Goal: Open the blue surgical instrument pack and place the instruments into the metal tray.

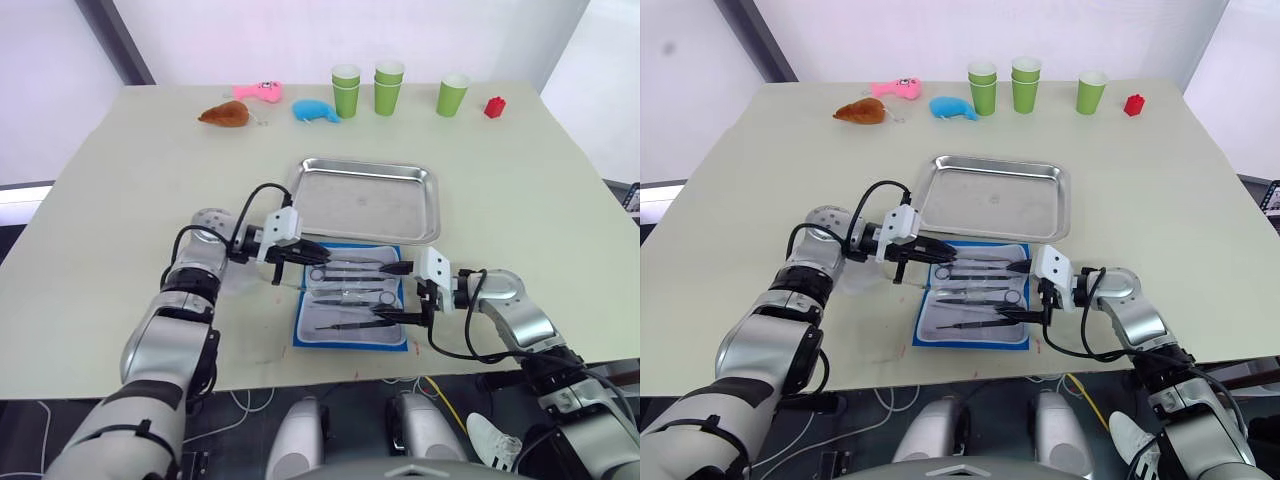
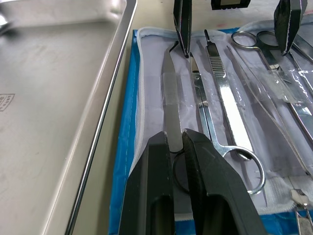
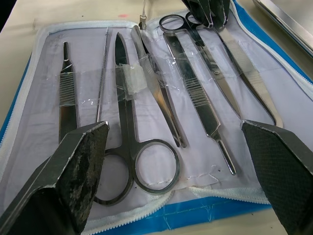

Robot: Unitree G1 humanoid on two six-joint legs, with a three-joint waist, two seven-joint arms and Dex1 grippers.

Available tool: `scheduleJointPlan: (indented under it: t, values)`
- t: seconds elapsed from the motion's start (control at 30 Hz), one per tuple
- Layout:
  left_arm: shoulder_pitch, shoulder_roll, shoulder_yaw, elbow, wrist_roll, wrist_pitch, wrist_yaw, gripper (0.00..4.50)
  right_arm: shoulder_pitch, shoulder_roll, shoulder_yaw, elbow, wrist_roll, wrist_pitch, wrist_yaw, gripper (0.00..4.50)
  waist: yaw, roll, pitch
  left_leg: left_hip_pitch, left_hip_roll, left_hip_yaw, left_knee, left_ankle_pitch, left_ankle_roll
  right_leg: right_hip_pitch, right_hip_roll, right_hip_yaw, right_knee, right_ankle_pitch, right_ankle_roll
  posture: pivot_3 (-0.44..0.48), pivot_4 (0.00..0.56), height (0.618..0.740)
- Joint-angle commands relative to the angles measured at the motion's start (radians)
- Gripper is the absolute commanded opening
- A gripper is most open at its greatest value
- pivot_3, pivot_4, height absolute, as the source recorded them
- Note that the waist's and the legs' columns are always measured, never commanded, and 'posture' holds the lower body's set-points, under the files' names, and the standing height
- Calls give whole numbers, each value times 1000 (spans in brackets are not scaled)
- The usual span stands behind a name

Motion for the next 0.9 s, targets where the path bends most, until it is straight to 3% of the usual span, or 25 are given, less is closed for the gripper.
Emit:
scheduleJointPlan:
  t: [0.03, 0.9]
  values:
    - [-35, 44, 23, -54, -12, 25, -12, 77, 54, -30, 89, 87, -116, 72, -18, 4500, 0, 0, 0, 0, 0, 0, 0, 0, 0, 0, 0, 0, 0, 0, 0, 0, 150, 739]
    - [-29, 126, 33, -228, -33, 164, -17, 77, 46, -23, 108, 106, -119, 72, -15, 4500, 0, 0, 0, 1, 1, -2, 0, 0, 0, 0, 2, 1, 0, 0, -1, 0, 150, 739]
